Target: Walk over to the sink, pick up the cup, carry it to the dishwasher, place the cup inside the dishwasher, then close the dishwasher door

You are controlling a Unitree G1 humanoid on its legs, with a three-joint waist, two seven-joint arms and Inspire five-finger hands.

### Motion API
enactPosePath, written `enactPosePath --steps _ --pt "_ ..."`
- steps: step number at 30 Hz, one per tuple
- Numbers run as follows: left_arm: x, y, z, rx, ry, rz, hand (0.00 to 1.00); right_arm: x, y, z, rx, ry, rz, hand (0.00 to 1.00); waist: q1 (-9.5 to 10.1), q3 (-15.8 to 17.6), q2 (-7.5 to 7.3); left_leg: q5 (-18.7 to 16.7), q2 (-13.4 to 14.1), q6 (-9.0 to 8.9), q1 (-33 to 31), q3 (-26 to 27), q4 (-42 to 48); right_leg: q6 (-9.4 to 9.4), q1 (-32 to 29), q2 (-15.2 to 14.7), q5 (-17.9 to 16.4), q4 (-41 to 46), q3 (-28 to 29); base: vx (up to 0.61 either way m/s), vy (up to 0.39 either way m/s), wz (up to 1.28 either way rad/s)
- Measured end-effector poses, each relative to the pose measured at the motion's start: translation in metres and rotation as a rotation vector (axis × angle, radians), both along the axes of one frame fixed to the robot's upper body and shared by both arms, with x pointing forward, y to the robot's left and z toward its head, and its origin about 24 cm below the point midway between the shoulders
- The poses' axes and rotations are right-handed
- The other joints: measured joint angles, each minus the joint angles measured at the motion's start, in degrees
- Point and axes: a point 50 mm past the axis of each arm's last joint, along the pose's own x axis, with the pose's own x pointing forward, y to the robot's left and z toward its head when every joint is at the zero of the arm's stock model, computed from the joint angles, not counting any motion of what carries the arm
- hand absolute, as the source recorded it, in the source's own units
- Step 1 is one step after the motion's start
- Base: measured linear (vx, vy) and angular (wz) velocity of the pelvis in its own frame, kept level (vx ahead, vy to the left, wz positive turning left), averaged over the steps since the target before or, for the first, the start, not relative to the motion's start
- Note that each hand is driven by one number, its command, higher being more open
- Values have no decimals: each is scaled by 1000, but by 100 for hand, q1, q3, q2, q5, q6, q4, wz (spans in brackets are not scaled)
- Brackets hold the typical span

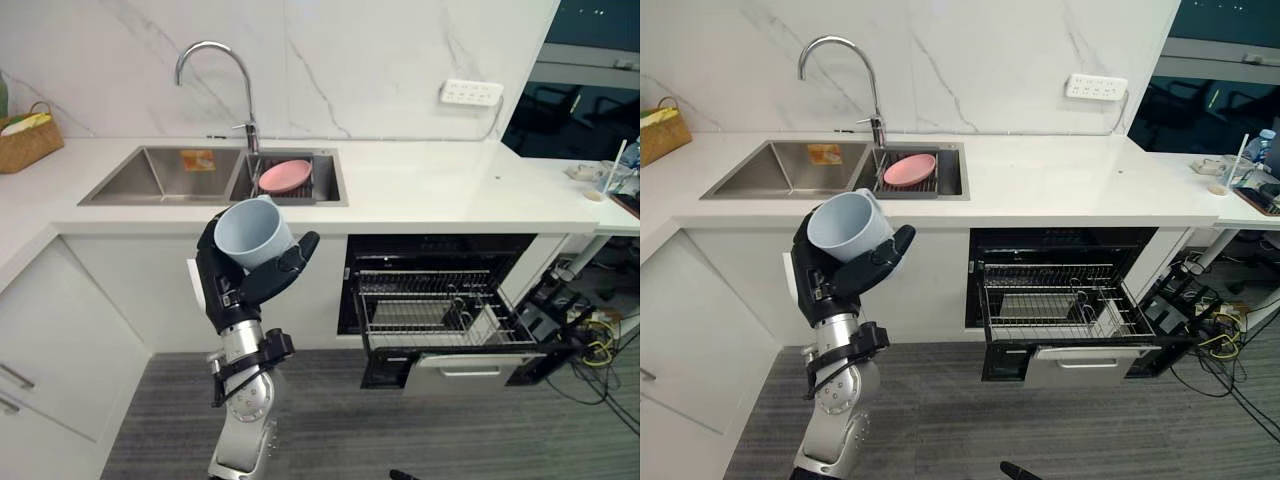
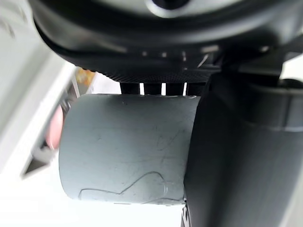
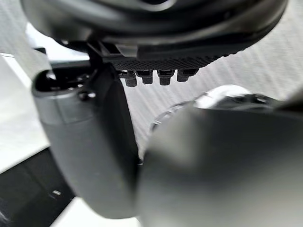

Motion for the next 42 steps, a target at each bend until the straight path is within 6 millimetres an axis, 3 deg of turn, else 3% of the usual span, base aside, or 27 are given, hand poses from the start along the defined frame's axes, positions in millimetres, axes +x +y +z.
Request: enactPosePath --steps 1,3,4,5,6,7,9,10,11,13,16,18,19,20,21,22,23,24,25,26,27,29,30,31,33,36,42 --pt "0 1 0 8 -2 -3 0 -1 0 -1 -5 8 -2 100 25 -4 -2 -81 -68 22 -50 25 -377 14 90 -6 -2 -63 129 309 63 -89" --pt "-3 7 -3 43 -3 -6 0 2 -1 -2 -27 20 -1 100 67 2 -59 -172 -568 38 -49 -259 -2656 151 281 -145 45 -169 634 321 125 -103" --pt "-3 8 -3 46 -5 -6 0 4 -2 -3 -35 18 0 100 69 0 -62 -100 -718 19 -27 -470 -3259 198 291 -204 26 -164 771 369 222 -128" --pt "-5 7 -4 49 -14 -15 0 10 -2 -3 -57 7 9 100 97 3 -69 307 -995 -12 -15 -1038 -4320 330 327 -341 -4 -158 1159 309 210 -131" --pt "-5 5 -4 51 -18 -24 0 13 -3 -3 -72 0 9 100 123 0 -65 554 -1070 -43 -6 -1253 -4632 429 353 -407 -39 -147 1424 325 230 -136" --pt "-5 5 -4 50 -22 -27 0 14 -3 -3 -82 -7 9 100 125 -9 -50 699 -1076 -49 1 -1319 -4762 487 376 -431 -70 -144 1586 277 226 -125" --pt "-7 -2 -2 42 -43 -55 0 17 -3 -2 -115 -28 6 100 109 -69 50 1441 -971 -124 109 -1381 -4990 707 449 -412 -213 -83 2042 372 361 -114" --pt "-8 -3 -2 51 -52 -64 0 18 2 -3 -132 -37 -6 100 40 -137 -58 1488 -1015 -198 254 -1152 -4903 841 518 -565 -300 -70 2253 350 413 -100" --pt "-8 -1 -1 72 -66 -67 0 21 11 -4 -131 -52 -16 100 -39 -140 -245 1376 -1149 -96 413 -922 -4945 966 557 -743 -320 -81 2329 248 339 -91" --pt "-8 3 -1 83 -68 -61 0 22 19 -5 -144 -61 -33 100 -86 -170 -387 1247 -1313 46 582 -622 -4975 1082 621 -972 -273 -173 2418 152 284 -68" --pt "-5 1 4 89 -92 -85 0 22 17 -4 -230 -63 -71 100 -177 -173 -382 1109 -1514 218 790 -404 -5102 1297 666 -1201 -140 -213 2392 51 239 -35" --pt "-2 0 9 97 -118 -110 0 29 12 2 -288 -89 -111 100 -166 -194 -363 980 -1545 229 828 -255 -5154 1367 534 -1244 -98 -115 2305 -30 163 -50" --pt "0 5 12 109 -134 -92 0 43 3 19 -381 -318 -156 100 -170 -186 -313 959 -1545 266 878 3 -5268 1367 217 -1223 -99 202 2031 -48 121 -111" --pt "0 16 10 128 -126 -44 0 63 -11 47 -449 -434 -157 100 -246 -181 -259 953 -1509 275 924 334 -5358 1359 -178 -1229 -102 589 1709 -49 114 -131" --pt "0 25 10 139 -120 -10 0 75 -20 59 -470 -471 -169 100 -333 -201 -227 949 -1484 285 960 497 -5398 1357 -311 -1270 -95 737 1498 -68 123 -139" --pt "0 41 12 172 -120 49 0 89 -41 78 -525 -573 -225 100 -417 -237 -240 957 -1467 280 1021 795 -5431 1368 -433 -1344 -65 747 968 -47 78 -123" --pt "-1 55 16 212 -133 105 0 92 -66 99 -587 -696 -274 100 -430 -232 -316 954 -1467 308 1035 1027 -5424 1323 -446 -1397 -12 520 506 -23 48 -112" --pt "-2 61 18 222 -139 131 0 91 -77 112 -624 -758 -276 100 -433 -211 -352 948 -1465 307 1031 1125 -5392 1251 -405 -1396 43 316 341 54 -31 -71" --pt "-3 71 18 225 -131 181 0 89 -98 137 -704 -851 -259 100 -518 -186 -354 939 -1426 302 977 1146 -5314 1192 -240 -1316 246 -68 289 75 -44 -34" --pt "-3 74 18 226 -123 197 0 89 -105 151 -742 -894 -249 100 -569 -183 -357 938 -1397 301 949 1100 -5284 1191 -186 -1268 346 -244 303 81 -68 -35" --pt "-3 76 16 235 -103 228 0 95 -108 178 -796 -1003 -226 100 -617 -168 -383 929 -1351 289 948 1015 -5272 1167 -96 -1183 503 -502 394 40 -75 -39" --pt "3 60 5 275 -37 226 0 113 -88 233 -815 -1276 -146 100 -668 -164 -388 888 -1300 222 970 979 -5277 1130 -31 -1109 596 -680 480 -4 -74 -30" --pt "4 54 1 292 -15 207 0 118 -79 243 -798 -1338 -118 100 -669 -164 -387 885 -1293 215 989 978 -5293 1129 -6 -1101 596 -692 480 -31 -48 -5" --pt "6 42 -7 340 28 186 0 131 -58 259 -724 -1460 -65 100 -667 -164 -388 888 -1290 205 1032 976 -5318 1126 42 -1088 599 -725 479 -29 -36 1" --pt "7 26 -12 385 59 151 0 148 -28 273 -597 -1591 25 100 -629 -167 -378 909 -1315 172 1047 959 -5412 1130 50 -1088 619 -787 459 -37 -29 6" --pt "6 14 -13 450 58 155 0 160 1 272 -414 -1658 128 100 -488 -170 -358 1028 -1389 205 1042 857 -5556 1137 52 -1116 635 -860 347 7 -9 18" --pt "6 17 -19 494 87 265 0 164 8 262 -248 -1676 160 100 -401 -190 -325 1059 -1482 220 1043 744 -5667 1160 147 -1164 645 -995 185 58 5 13"
